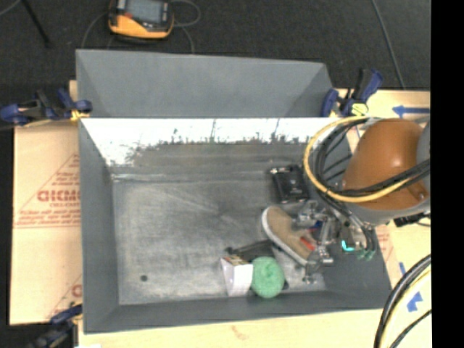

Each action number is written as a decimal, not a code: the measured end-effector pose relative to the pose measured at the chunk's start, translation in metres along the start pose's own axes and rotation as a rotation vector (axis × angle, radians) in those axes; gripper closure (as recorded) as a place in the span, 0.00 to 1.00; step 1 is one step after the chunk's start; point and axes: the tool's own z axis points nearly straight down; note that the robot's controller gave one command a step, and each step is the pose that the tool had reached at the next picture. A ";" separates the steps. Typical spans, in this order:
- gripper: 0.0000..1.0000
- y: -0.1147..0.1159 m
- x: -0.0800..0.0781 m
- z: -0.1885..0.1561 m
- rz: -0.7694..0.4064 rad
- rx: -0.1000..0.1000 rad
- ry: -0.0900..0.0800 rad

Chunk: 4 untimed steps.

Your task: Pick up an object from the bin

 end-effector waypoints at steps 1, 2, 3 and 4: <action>0.00 0.000 -0.002 -0.004 -0.003 0.001 -0.008; 1.00 -0.004 -0.042 0.081 0.003 0.003 -0.041; 0.00 -0.004 -0.034 0.086 0.000 0.000 -0.010; 0.00 -0.004 -0.034 0.086 0.000 0.000 -0.010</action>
Offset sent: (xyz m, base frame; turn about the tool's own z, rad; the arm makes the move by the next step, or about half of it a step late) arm 0.0320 -0.0039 -0.0887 0.0049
